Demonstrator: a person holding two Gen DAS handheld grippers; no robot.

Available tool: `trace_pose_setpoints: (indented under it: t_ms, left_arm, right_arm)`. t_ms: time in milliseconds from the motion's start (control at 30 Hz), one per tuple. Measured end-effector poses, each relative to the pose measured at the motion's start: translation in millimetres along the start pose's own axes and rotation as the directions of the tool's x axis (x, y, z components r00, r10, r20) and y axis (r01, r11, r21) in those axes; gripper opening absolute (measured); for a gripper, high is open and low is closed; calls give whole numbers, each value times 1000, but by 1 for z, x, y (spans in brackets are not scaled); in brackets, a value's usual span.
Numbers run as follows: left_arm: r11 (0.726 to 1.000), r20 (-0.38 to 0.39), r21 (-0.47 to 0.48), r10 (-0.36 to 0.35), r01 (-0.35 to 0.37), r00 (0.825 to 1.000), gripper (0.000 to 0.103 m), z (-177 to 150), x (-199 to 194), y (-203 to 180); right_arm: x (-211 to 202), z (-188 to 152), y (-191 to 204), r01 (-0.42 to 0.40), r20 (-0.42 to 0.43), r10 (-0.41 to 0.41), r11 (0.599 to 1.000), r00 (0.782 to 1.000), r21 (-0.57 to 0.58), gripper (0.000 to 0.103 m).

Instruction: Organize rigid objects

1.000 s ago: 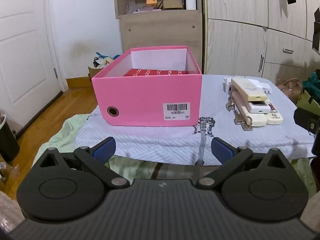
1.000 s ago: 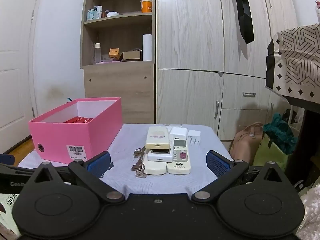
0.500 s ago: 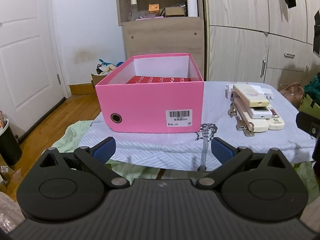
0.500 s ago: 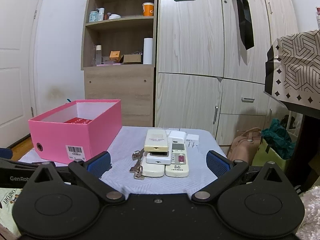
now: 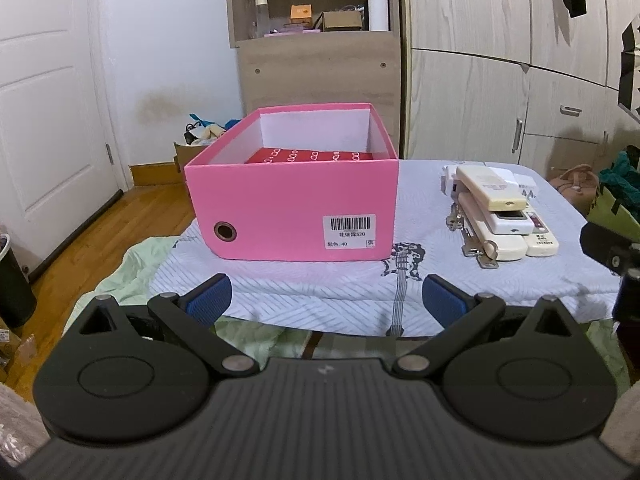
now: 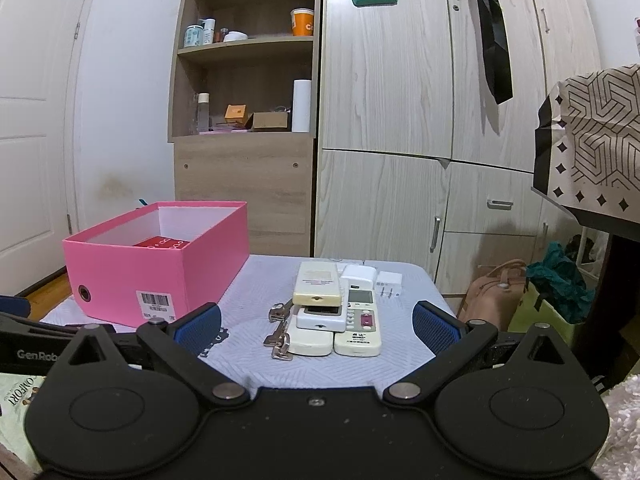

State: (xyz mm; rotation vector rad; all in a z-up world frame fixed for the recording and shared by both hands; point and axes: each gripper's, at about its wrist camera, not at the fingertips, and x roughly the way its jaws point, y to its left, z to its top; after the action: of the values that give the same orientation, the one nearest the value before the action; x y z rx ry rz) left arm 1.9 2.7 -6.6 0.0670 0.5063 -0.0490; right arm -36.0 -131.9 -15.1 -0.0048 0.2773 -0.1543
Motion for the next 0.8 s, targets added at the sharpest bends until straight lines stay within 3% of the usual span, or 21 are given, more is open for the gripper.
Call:
trace_pose_setpoints:
  t_ms: [800]
  left_arm:
    - [999, -8, 24, -29, 29, 1000, 103, 0, -5, -3]
  right_arm:
    - [-2, -1, -1, 6, 5, -6, 1000, 1000, 21, 103]
